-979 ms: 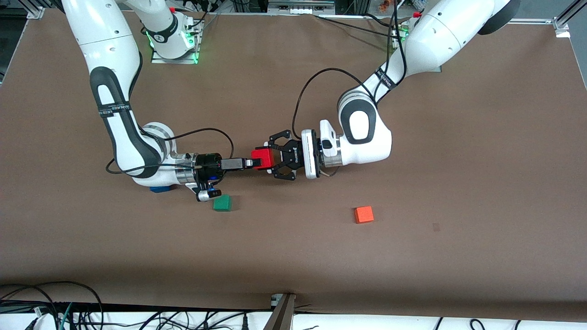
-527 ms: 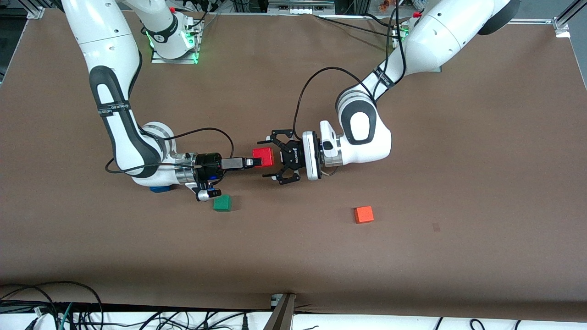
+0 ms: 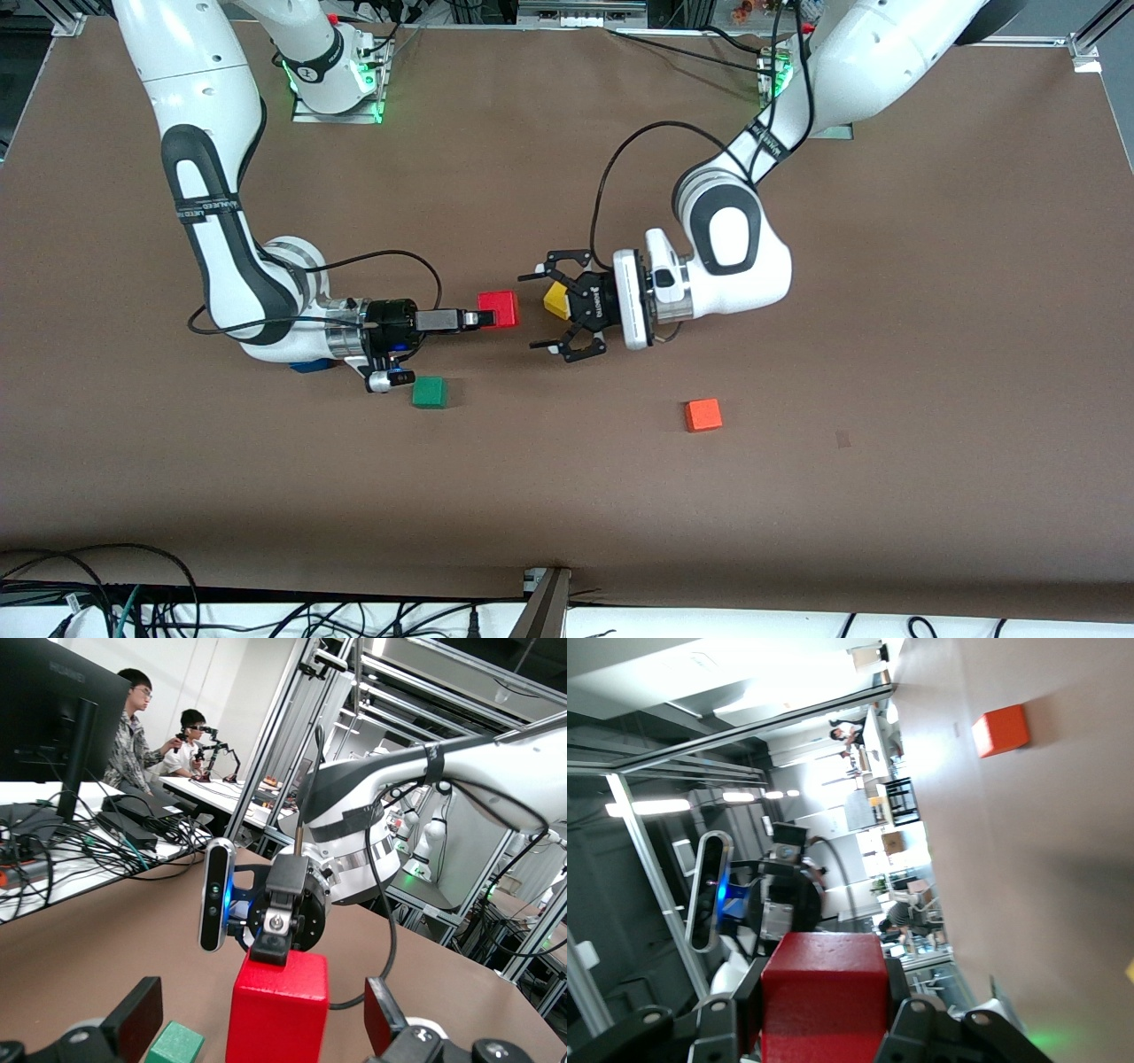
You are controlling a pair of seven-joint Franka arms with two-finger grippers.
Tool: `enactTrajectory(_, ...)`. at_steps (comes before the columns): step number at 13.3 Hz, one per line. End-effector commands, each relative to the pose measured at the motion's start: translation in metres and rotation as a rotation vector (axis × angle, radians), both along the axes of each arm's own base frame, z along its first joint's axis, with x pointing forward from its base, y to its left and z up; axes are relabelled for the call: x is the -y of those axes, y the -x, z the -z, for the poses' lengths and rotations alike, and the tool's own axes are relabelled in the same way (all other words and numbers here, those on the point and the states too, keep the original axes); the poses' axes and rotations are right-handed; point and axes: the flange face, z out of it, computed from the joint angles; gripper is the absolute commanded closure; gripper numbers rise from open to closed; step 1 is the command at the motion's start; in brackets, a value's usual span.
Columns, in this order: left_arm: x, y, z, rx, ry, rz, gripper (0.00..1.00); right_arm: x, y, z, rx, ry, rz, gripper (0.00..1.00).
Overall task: Pass red block to right arm, stack on blue
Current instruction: 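Open the left gripper and withdraw while the right gripper carries the cube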
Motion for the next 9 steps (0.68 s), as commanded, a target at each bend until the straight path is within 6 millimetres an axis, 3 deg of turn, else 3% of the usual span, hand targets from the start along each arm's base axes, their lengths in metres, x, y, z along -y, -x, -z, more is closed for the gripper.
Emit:
enactTrajectory(1, -0.027, 0.02, -0.011, -0.026, -0.036, -0.013, 0.0, 0.025, -0.008, -0.02, 0.076, 0.089, -0.042, 0.61)
enactTrajectory(4, -0.063, 0.031, -0.006, -0.027, -0.103, -0.032, 0.0, 0.063, -0.026, -0.039, 0.186, 0.288, -0.137, 0.63)
enactTrajectory(6, -0.097, 0.015, 0.001, -0.01, -0.166, -0.019, 0.0, 0.075, -0.037, -0.058, 0.205, 0.425, -0.196, 0.64)
enactTrajectory(9, -0.121, 0.001, -0.006, -0.096, -0.26, 0.048, 0.0, 0.097, -0.048, -0.074, 0.297, 0.658, -0.286, 0.65)
